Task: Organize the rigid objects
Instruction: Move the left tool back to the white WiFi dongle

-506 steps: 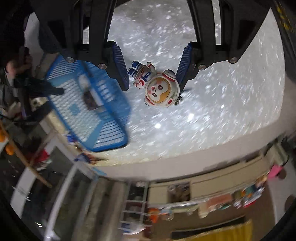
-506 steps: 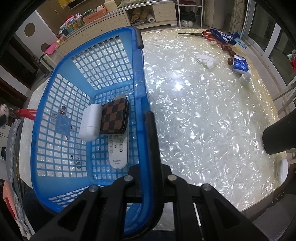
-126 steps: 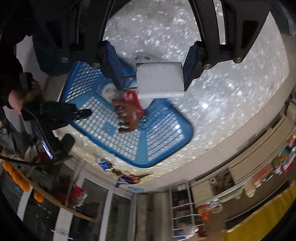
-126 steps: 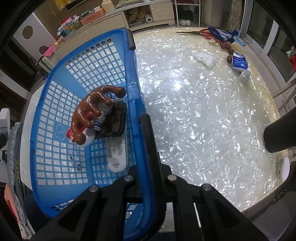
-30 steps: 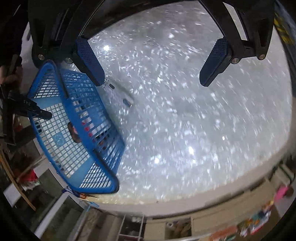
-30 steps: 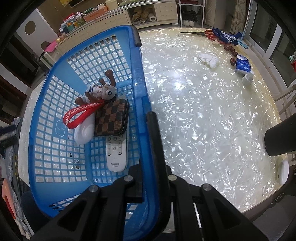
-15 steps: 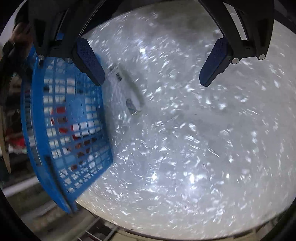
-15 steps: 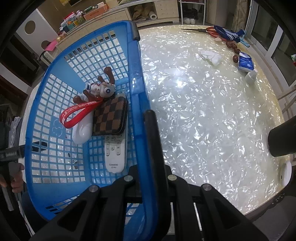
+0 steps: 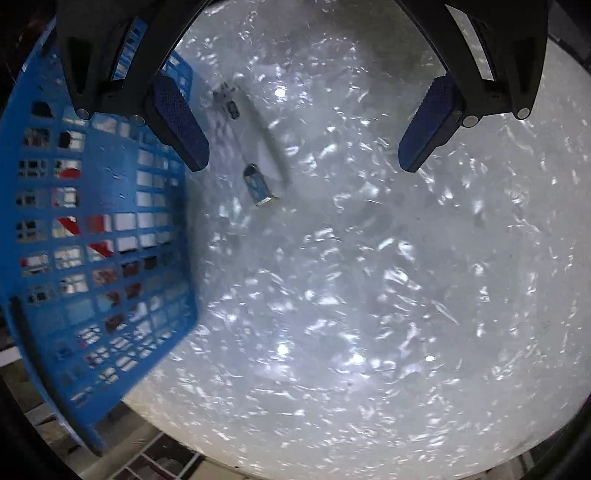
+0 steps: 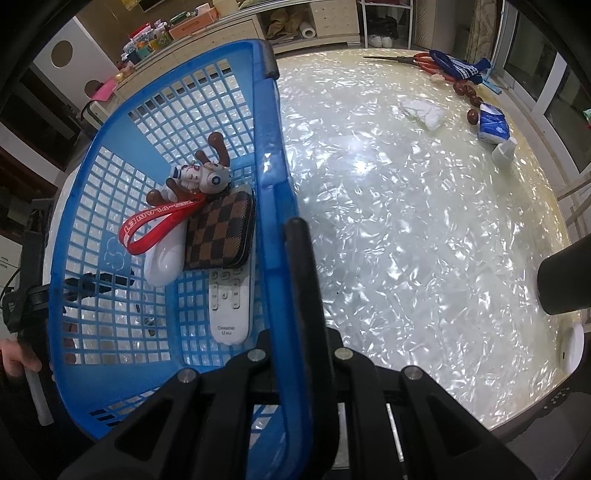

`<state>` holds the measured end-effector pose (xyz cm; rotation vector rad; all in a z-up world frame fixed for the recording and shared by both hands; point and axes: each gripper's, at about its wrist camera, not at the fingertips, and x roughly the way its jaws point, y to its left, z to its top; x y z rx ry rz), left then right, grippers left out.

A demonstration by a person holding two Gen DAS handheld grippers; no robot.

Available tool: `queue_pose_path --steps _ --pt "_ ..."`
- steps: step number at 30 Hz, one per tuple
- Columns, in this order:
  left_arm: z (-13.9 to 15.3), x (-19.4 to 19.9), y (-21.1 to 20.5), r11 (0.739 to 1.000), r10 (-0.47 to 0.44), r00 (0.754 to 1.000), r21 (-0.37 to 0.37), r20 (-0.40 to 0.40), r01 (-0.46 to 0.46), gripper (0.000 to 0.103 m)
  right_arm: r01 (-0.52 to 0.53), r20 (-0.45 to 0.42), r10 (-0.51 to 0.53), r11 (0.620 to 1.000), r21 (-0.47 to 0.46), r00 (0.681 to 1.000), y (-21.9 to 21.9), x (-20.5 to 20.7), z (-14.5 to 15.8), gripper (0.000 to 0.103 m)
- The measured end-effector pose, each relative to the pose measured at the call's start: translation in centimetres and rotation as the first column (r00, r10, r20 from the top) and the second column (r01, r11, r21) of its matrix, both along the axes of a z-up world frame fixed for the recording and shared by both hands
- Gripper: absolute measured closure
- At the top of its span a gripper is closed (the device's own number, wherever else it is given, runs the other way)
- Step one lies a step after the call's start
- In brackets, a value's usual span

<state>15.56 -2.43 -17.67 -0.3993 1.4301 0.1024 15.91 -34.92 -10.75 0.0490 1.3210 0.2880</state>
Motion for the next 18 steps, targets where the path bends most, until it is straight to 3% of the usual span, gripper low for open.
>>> queue_pose_path --steps 5,18 --pt "-0.7 1.1 -1.0 0.996 0.011 0.999 0.092 -0.037 -0.007 0.000 0.000 0.001 0.000 1.000 0.000 1.000 0.1 0.1 -0.2 0.096" --pt "-1.4 2.4 -3.0 0.995 0.024 0.997 0.097 -0.071 -0.017 0.001 0.016 0.004 -0.016 1.000 0.012 1.000 -0.7 0.5 -0.1 0.096"
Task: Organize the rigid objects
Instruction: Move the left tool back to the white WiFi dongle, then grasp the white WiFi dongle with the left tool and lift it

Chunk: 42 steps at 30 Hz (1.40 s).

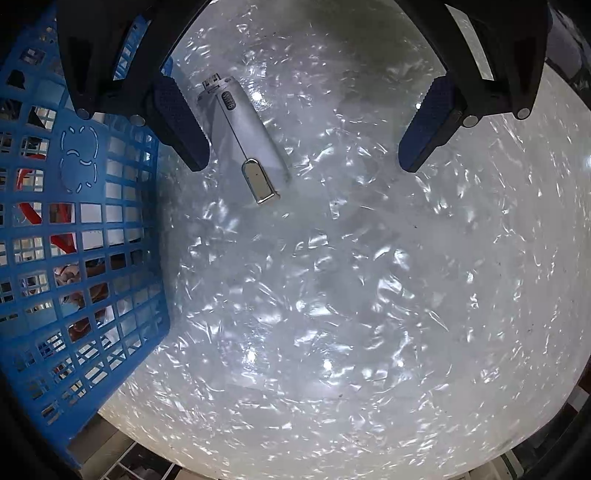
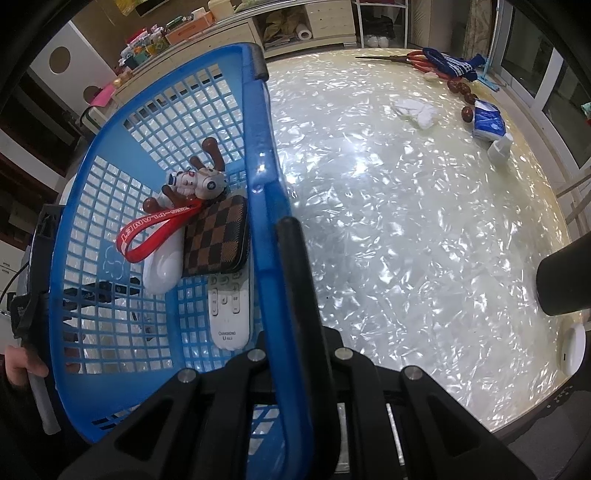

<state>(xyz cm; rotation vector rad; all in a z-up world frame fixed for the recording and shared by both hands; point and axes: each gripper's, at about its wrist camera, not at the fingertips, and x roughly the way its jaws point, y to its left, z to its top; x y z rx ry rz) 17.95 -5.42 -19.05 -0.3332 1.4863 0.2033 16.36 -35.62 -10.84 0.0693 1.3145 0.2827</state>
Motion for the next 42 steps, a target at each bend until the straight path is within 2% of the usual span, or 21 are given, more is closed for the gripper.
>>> queue_pose_path --steps 8,13,18,21,24,28,29,32,33,34,39,42 --pt "-0.4 0.6 -3.1 0.997 0.001 1.000 0.082 -0.025 0.001 0.000 0.004 0.002 -0.004 1.000 0.008 1.000 -0.2 0.3 0.1 0.096" --pt "-0.6 0.6 -4.4 0.997 0.011 1.000 0.083 -0.017 -0.009 0.000 0.005 0.004 -0.005 1.000 0.005 1.000 -0.3 0.1 0.2 0.096" --pt "-0.9 -0.9 -5.2 0.994 -0.073 0.997 0.075 -0.025 0.075 0.002 0.008 0.007 -0.008 1.000 -0.006 1.000 0.0 -0.2 0.3 0.096" --pt "-0.5 -2.2 -5.6 0.992 -0.098 0.995 0.078 -0.008 0.099 0.010 0.007 0.006 -0.007 1.000 -0.012 1.000 0.2 -0.4 0.3 0.096" --pt "-0.2 -3.2 -6.9 0.983 -0.165 0.986 0.083 0.010 0.164 0.017 0.005 0.004 -0.005 1.000 -0.017 1.000 0.5 -0.7 0.4 0.096" --pt "0.6 -4.5 -7.9 0.975 -0.215 0.976 0.066 0.021 0.213 0.044 0.011 -0.001 -0.011 1.000 -0.015 1.000 0.6 -1.0 0.4 0.096" --pt "0.7 -4.7 -8.2 0.971 -0.233 0.972 0.067 0.024 0.231 0.048 0.012 -0.002 -0.012 1.000 -0.017 1.000 0.7 -1.1 0.4 0.096" --pt "1.1 -5.6 -9.0 0.955 -0.288 0.957 0.086 0.046 0.283 0.051 0.010 -0.002 -0.010 0.999 -0.031 1.000 1.2 -1.4 0.5 0.096" --pt "1.2 -5.8 -9.2 0.952 -0.299 0.952 0.088 0.060 0.293 0.055 0.010 -0.002 -0.010 0.999 -0.034 1.000 1.3 -1.5 0.5 0.096" --pt "1.5 -6.1 -8.6 0.950 -0.306 0.949 0.087 0.073 0.300 0.070 0.011 -0.004 -0.011 0.999 -0.035 1.000 1.3 -1.5 0.5 0.096" --pt "2.0 -7.5 -7.5 0.953 -0.303 0.947 0.025 0.111 0.302 0.070 0.017 -0.007 -0.017 0.999 -0.032 1.000 1.2 -1.6 0.4 0.096" --pt "2.4 -8.4 -6.5 0.958 -0.287 0.951 0.026 0.114 0.285 0.070 0.020 -0.007 -0.020 0.999 -0.034 1.000 1.2 -1.7 0.6 0.096"
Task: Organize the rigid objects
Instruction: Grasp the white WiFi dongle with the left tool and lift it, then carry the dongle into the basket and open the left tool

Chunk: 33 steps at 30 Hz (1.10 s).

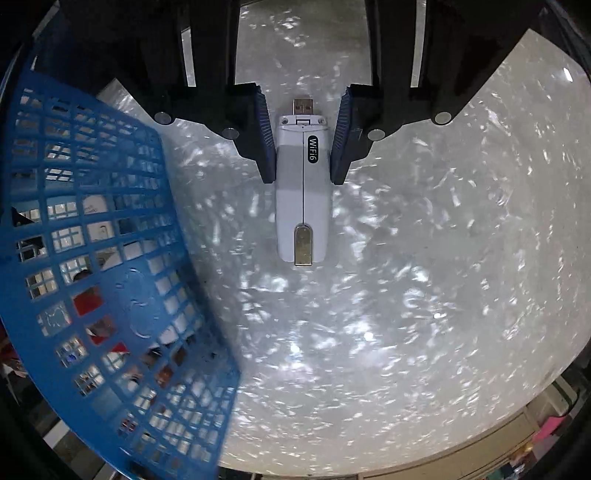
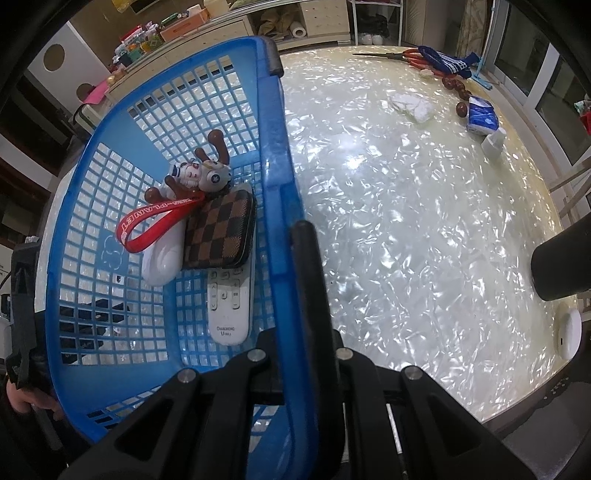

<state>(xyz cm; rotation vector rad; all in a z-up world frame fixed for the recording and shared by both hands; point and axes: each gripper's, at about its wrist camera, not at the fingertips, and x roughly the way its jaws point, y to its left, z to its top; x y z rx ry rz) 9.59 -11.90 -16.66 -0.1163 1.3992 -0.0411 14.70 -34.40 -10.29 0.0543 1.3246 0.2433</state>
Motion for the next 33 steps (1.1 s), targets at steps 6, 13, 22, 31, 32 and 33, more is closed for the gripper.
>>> queue_pose_path --steps 6,13,22,31,32,33 --pt "1.4 -1.4 2.1 1.000 0.004 1.000 -0.010 0.019 -0.004 0.070 0.009 0.003 -0.009 1.000 -0.007 1.000 -0.3 0.0 0.3 0.096" --pt "7.9 -2.2 2.1 0.998 -0.060 0.990 -0.003 0.130 0.061 0.070 0.007 0.001 -0.007 1.000 -0.013 1.000 0.0 0.0 0.4 0.096" --pt "17.0 -1.6 1.9 0.972 -0.233 0.921 0.037 0.312 0.233 0.070 0.010 -0.002 -0.010 1.000 0.000 1.000 -0.1 -0.4 0.3 0.096" --pt "17.2 1.6 -3.7 0.899 -0.426 0.837 0.058 0.344 0.434 0.070 0.018 0.005 -0.018 1.000 0.009 1.000 -0.6 -0.3 0.9 0.096" --pt "16.9 1.8 -4.5 0.888 -0.443 0.829 0.042 0.341 0.457 0.070 0.020 0.005 -0.020 1.000 0.011 1.000 -0.6 -0.2 0.9 0.096" --pt "16.5 2.0 -5.1 0.879 -0.457 0.823 0.027 0.338 0.476 0.070 0.022 0.004 -0.022 1.000 0.014 1.000 -0.6 -0.2 1.0 0.096"
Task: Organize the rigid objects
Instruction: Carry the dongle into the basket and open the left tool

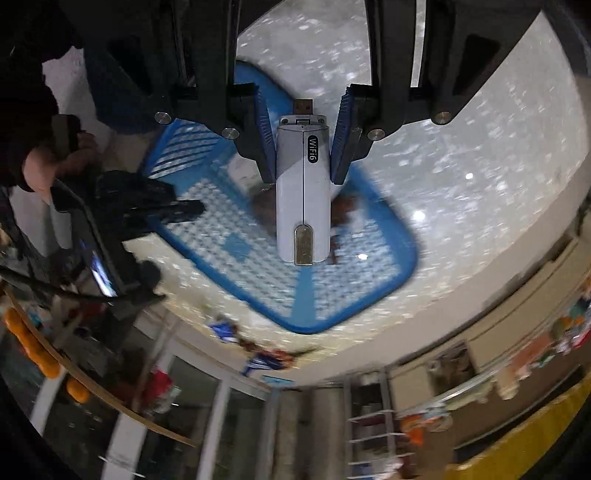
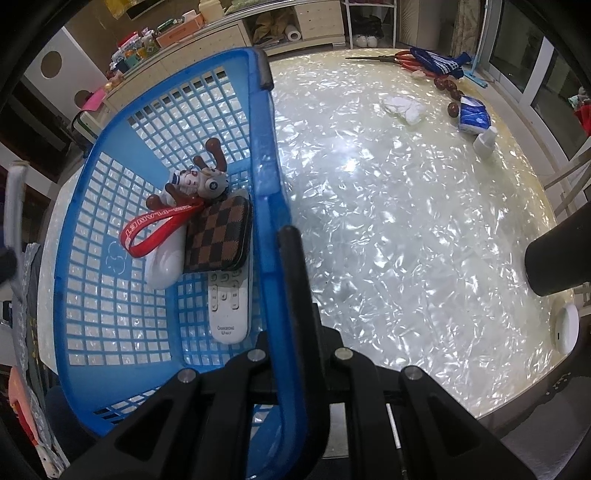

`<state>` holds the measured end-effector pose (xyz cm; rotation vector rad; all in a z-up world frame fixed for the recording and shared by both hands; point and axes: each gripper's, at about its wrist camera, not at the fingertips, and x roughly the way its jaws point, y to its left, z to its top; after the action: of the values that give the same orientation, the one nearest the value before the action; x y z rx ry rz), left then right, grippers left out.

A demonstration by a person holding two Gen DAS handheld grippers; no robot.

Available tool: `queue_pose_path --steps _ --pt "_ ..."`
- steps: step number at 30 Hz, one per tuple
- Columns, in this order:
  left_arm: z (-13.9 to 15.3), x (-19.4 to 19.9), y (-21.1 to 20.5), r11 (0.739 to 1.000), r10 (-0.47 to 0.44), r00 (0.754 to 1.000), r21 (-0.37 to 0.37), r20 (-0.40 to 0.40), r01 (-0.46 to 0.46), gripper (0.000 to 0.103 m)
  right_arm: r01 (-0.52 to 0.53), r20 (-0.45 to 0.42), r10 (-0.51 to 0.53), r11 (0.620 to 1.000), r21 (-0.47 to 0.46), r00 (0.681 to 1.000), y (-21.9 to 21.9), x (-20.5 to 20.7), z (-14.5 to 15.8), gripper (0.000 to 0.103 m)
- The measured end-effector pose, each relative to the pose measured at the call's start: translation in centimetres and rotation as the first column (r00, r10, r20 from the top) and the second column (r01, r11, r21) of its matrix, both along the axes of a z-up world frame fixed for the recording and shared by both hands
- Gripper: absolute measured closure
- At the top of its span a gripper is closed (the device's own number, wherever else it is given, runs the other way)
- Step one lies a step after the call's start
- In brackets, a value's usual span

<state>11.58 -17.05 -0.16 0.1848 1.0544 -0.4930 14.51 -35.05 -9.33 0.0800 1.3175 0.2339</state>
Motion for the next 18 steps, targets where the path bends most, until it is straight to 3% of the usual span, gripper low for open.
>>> queue_pose_path --steps 7,14,18 --pt "-3.8 1.9 -4.5 0.992 -0.123 0.990 -0.048 -0.076 0.119 0.070 -0.001 0.002 0.001 1.000 0.004 1.000 0.2 0.2 0.2 0.096" --pt "-7.2 4.2 -7.4 0.983 -0.180 0.974 -0.048 -0.140 0.175 0.070 0.029 -0.014 -0.029 0.999 0.042 0.999 -0.6 -0.1 -0.4 0.096" --pt "-8.4 5.7 -7.9 0.988 -0.152 0.976 -0.018 -0.153 0.151 0.070 0.037 -0.020 -0.036 0.997 0.062 0.999 -0.8 -0.1 -0.4 0.096"
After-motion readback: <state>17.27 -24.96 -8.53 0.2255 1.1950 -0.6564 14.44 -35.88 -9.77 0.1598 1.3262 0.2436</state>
